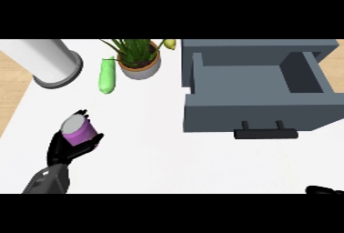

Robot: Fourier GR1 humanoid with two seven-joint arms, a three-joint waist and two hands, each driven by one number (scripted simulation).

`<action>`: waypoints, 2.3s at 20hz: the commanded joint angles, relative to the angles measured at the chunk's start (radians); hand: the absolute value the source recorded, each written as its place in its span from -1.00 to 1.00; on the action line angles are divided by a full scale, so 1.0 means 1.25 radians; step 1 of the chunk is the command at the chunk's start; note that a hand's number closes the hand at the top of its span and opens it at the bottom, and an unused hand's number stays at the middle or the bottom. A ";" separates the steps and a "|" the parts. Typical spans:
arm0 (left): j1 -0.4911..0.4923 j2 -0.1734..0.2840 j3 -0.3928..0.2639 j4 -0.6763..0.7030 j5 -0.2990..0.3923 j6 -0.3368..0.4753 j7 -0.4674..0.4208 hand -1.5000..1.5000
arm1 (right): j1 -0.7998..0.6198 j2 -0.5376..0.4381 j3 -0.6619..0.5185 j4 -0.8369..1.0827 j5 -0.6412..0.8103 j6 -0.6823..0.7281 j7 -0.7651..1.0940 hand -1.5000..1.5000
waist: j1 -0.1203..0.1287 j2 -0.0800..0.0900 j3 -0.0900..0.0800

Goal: Pick up the can, place it into the drawer and close the drawer

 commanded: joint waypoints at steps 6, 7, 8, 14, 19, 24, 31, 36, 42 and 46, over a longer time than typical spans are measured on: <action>-0.052 0.034 0.002 0.120 0.008 -0.101 -0.095 1.00 | 0.006 0.010 0.022 -0.089 0.020 -0.018 0.070 -1.00 | -0.003 0.001 -0.001; -0.044 -0.017 -0.022 0.056 0.006 -0.058 -0.070 1.00 | -0.004 -0.015 -0.011 -0.057 0.003 0.002 0.045 -1.00 | 0.002 -0.001 0.000; -0.088 -0.001 -0.013 0.085 0.008 -0.060 -0.057 1.00 | -0.005 -0.013 -0.022 -0.020 -0.010 0.014 0.007 -1.00 | -0.001 0.001 0.000; -0.207 -0.133 -0.048 0.091 -0.026 0.094 -0.025 1.00 | 0.034 0.020 0.013 0.004 0.025 0.028 -0.051 -1.00 | -0.010 0.002 0.000; -0.210 -0.143 -0.051 0.053 -0.001 0.047 -0.024 1.00 | -0.007 -0.014 -0.036 -0.044 -0.016 0.004 0.031 -1.00 | 0.000 -0.001 0.000; -0.308 -0.147 -0.059 0.026 0.007 0.081 0.089 1.00 | -0.036 -0.002 -0.001 -0.040 0.039 -0.020 0.038 -1.00 | 0.001 0.000 0.000; -0.302 -0.188 -0.179 -0.177 0.006 0.136 0.235 1.00 | -0.007 0.000 -0.011 -0.060 0.043 -0.014 0.038 -1.00 | 0.012 -0.007 0.001; -0.355 -0.188 -0.252 -0.313 0.079 0.194 0.387 1.00 | 0.019 0.006 -0.026 -0.055 0.025 0.000 0.006 -1.00 | 0.007 -0.008 0.001; -0.430 -0.188 -0.391 -0.428 0.133 0.344 0.536 1.00 | -0.058 0.001 0.003 -0.007 0.066 -0.029 0.029 -1.00 | 0.004 -0.004 0.001; -0.548 -0.188 -0.331 -0.358 0.089 0.329 0.577 1.00 | 0.020 0.032 0.016 -0.063 0.066 -0.012 0.004 -1.00 | -0.007 -0.001 0.001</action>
